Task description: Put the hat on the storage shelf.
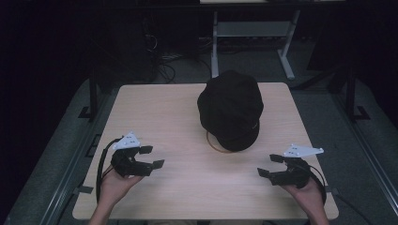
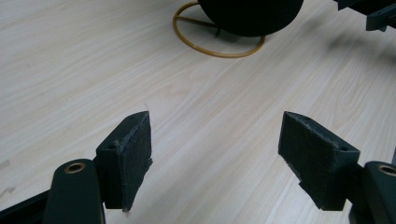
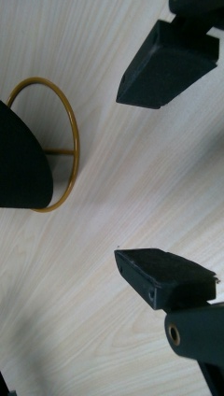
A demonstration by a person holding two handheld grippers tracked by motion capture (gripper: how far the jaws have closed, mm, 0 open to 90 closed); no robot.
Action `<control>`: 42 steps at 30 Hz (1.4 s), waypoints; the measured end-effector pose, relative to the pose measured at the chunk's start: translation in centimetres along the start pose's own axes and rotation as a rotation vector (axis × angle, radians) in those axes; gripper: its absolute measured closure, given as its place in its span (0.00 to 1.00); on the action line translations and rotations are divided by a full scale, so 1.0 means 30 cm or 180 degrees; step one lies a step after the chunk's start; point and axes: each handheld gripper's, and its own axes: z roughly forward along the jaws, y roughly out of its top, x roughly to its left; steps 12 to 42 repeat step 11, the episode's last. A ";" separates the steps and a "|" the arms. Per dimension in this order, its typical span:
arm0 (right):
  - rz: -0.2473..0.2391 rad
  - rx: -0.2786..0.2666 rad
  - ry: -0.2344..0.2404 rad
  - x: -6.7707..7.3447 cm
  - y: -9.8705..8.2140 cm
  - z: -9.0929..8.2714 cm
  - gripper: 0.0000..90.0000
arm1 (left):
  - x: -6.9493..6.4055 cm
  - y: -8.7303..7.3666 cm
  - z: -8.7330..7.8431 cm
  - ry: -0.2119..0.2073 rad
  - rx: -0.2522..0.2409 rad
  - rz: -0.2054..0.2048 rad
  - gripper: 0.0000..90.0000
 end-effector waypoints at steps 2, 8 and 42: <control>-0.0003 -0.0007 0.0006 0.006 -0.006 -0.003 0.22 | -0.005 -0.021 0.001 0.0015 0.0001 0.0001 0.28; -0.0093 -0.0008 0.0030 0.029 -0.027 -0.006 0.23 | -0.023 -0.083 -0.005 0.0051 -0.0143 -0.0053 0.28; -0.0102 -0.0050 0.0062 0.030 -0.023 0.001 0.22 | -0.025 -0.105 0.003 0.0099 -0.0141 -0.0065 0.28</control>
